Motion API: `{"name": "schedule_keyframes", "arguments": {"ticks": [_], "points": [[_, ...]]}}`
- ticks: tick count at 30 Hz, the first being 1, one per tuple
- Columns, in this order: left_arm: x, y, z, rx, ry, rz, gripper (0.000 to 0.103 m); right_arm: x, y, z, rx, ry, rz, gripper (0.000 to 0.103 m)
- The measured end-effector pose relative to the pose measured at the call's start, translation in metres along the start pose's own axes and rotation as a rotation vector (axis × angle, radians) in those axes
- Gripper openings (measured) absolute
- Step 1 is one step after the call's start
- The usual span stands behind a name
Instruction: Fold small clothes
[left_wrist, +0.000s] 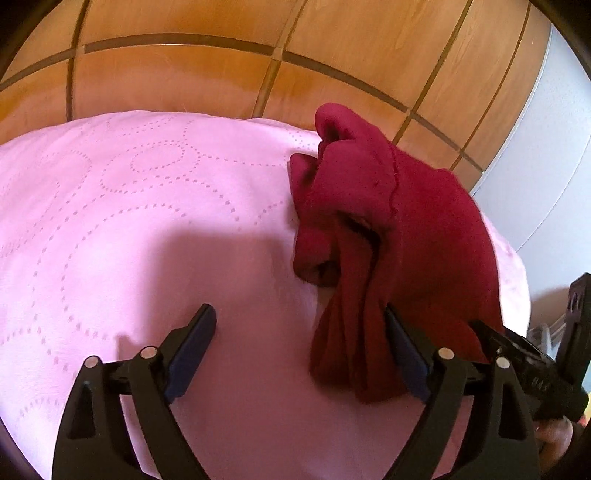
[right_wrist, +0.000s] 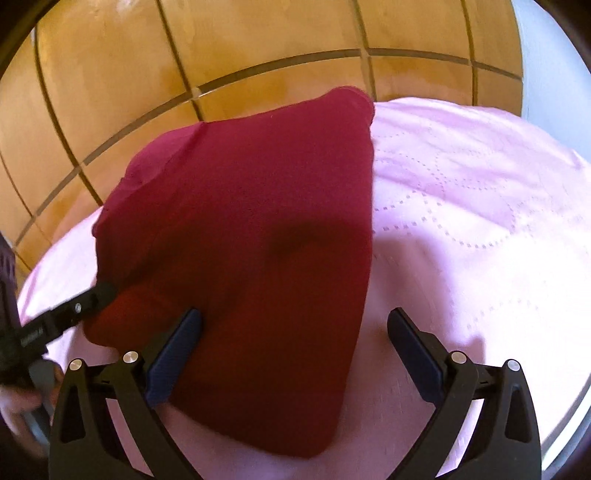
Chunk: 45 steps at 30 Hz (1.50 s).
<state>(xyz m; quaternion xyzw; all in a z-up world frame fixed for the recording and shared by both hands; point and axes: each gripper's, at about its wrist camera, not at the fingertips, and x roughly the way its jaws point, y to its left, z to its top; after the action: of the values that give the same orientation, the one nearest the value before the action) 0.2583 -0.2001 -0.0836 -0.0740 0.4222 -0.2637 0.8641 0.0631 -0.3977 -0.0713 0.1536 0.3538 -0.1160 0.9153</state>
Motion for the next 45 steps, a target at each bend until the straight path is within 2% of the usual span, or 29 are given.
{"name": "schedule_keyframes", "arguments": {"ticks": [3, 8, 15, 20, 24, 29, 32, 45], "points": [[-0.017, 0.000, -0.009, 0.000, -0.015, -0.006, 0.096, -0.016, 0.003, -0.002, 0.002, -0.012, -0.015, 0.099], [-0.049, -0.006, -0.026, 0.040, -0.067, 0.037, 0.100, -0.042, 0.012, -0.013, -0.018, -0.017, -0.068, 0.099], [-0.088, -0.021, -0.042, 0.053, -0.153, 0.181, 0.101, -0.073, 0.037, -0.030, -0.061, -0.043, -0.095, 0.099], [-0.105, -0.036, -0.047, 0.068, -0.169, 0.252, 0.101, -0.094, 0.047, -0.042, -0.074, -0.075, -0.127, 0.099], [-0.114, -0.047, -0.049, 0.069, -0.187, 0.358, 0.101, -0.108, 0.044, -0.040, -0.048, -0.104, -0.185, 0.099], [-0.117, -0.059, -0.049, 0.084, -0.181, 0.421, 0.101, -0.121, 0.044, -0.035, -0.060, -0.157, -0.240, 0.099], [-0.117, -0.063, -0.049, 0.093, -0.167, 0.434, 0.101, -0.125, 0.046, -0.037, -0.079, -0.167, -0.253, 0.099], [-0.121, -0.062, -0.051, 0.078, -0.150, 0.430, 0.101, -0.119, 0.041, -0.036, -0.053, -0.133, -0.213, 0.099]]}}
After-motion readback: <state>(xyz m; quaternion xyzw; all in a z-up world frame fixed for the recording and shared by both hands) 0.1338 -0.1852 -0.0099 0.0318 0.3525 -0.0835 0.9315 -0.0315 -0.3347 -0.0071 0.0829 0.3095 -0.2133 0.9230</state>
